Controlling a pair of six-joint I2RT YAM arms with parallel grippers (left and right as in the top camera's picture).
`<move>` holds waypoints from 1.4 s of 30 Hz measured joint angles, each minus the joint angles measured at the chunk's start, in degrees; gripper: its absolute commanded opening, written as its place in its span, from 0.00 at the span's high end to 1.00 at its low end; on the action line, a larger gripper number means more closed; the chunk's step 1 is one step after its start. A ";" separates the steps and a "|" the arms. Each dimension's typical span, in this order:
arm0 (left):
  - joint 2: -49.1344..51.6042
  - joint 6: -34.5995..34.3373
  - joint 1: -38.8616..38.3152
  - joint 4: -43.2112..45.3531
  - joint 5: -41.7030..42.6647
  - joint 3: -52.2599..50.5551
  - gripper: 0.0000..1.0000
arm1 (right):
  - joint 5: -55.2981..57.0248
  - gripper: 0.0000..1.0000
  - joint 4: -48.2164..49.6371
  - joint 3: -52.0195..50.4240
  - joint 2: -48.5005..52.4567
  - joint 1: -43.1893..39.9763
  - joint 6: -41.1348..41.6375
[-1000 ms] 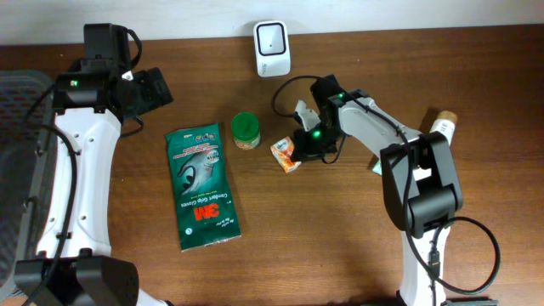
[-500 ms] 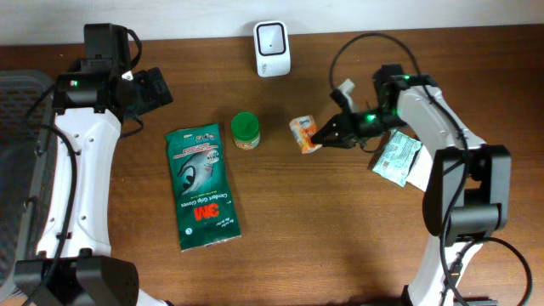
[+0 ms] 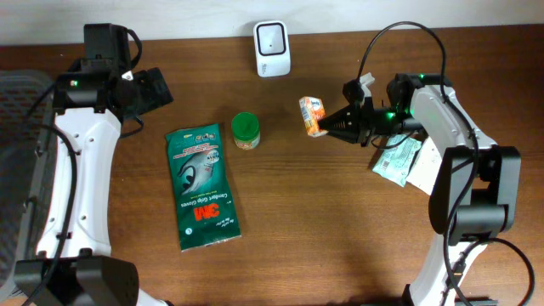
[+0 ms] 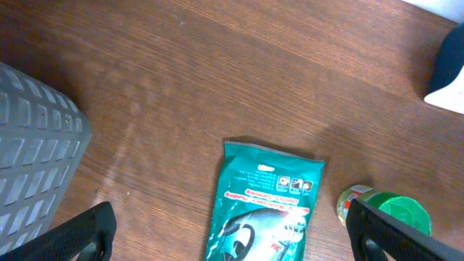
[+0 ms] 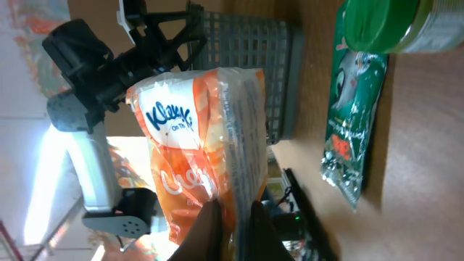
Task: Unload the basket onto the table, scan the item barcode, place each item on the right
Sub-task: 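Lift the Kleenex pack and carry it to the scanner, then hold the Kleenex pack in front of the scanner window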
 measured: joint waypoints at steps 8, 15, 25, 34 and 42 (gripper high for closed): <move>0.00 0.00 0.00 0.00 0.02 0.00 0.01 | -0.26 0.96 -1.40 0.00 -3.65 0.00 -0.96; 0.00 0.00 0.00 0.00 0.00 0.00 0.01 | 8.22 0.96 0.74 0.72 -5.84 0.00 -0.50; 0.00 0.00 0.00 0.02 0.04 0.00 0.01 | 53.64 0.96 12.13 22.23 -6.03 8.52 21.57; 0.00 0.00 0.00 0.02 0.02 0.00 0.01 | 91.34 0.96 42.49 24.02 -3.67 21.57 22.91; 0.02 0.00 0.00 -0.02 0.02 0.00 0.01 | 102.84 0.96 64.81 24.13 7.74 23.30 10.32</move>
